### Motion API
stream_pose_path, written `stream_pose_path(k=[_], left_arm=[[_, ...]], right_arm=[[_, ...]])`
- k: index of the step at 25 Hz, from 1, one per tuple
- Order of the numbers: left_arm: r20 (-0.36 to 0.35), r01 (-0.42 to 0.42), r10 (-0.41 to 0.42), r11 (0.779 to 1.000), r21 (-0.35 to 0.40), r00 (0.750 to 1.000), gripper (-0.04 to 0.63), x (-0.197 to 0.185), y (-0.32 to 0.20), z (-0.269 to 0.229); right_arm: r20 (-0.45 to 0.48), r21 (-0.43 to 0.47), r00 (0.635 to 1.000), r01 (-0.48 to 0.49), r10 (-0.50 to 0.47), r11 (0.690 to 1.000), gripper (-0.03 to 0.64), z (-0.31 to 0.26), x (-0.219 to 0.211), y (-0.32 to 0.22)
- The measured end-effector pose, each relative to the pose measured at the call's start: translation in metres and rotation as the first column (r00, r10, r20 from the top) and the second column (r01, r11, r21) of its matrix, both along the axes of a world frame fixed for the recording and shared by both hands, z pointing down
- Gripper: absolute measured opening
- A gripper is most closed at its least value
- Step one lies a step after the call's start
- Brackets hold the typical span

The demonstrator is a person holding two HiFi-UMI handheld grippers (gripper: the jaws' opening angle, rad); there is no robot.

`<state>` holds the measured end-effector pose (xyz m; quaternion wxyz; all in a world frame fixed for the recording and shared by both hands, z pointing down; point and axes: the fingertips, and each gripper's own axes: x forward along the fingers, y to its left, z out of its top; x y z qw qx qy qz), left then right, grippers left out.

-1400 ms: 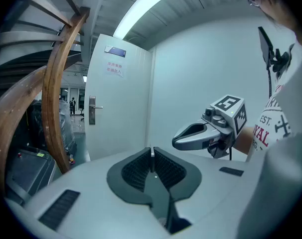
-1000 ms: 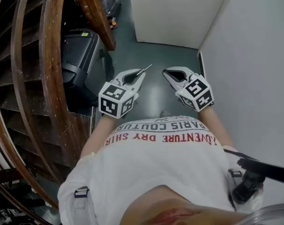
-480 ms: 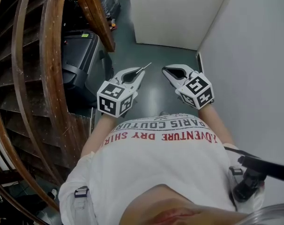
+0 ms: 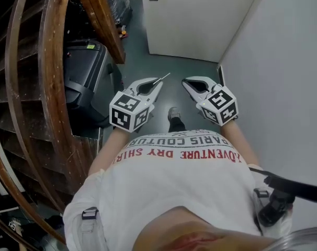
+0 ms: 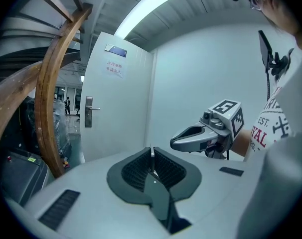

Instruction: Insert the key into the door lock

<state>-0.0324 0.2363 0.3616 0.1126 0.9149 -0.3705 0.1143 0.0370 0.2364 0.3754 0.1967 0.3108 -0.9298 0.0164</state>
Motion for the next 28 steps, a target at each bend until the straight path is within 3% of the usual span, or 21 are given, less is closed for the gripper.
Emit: stream_pose_path(k=[6,14,20,28], left_arm=[[0.017,0.023,-0.022,0.998,-0.055,1.0,0.023,0.003,-0.09,0.023],[0.015,0.074,-0.073,0.99,-0.12,0.997,0.023,0.02,-0.275,0.041],[0.005,0.093,-0.093,0.995,-0.042,0.996,0.023,0.04,-0.392,0.001],[-0.029,0.134,-0.134,0.991,-0.003,0.991,0.023,0.033,-0.453,-0.017]], right_arm=[[0.031,-0.043,0.999,0.017,-0.016,0.999,0.003,0.021,0.001,-0.096],[0.035,-0.09,0.999,0.042,-0.039,0.995,0.003,0.035,0.022,-0.285],[0.032,-0.035,0.998,0.057,-0.056,0.998,0.003,0.007,0.043,-0.4],[0.05,0.024,0.998,0.04,-0.041,0.999,0.003,-0.014,0.056,-0.466]])
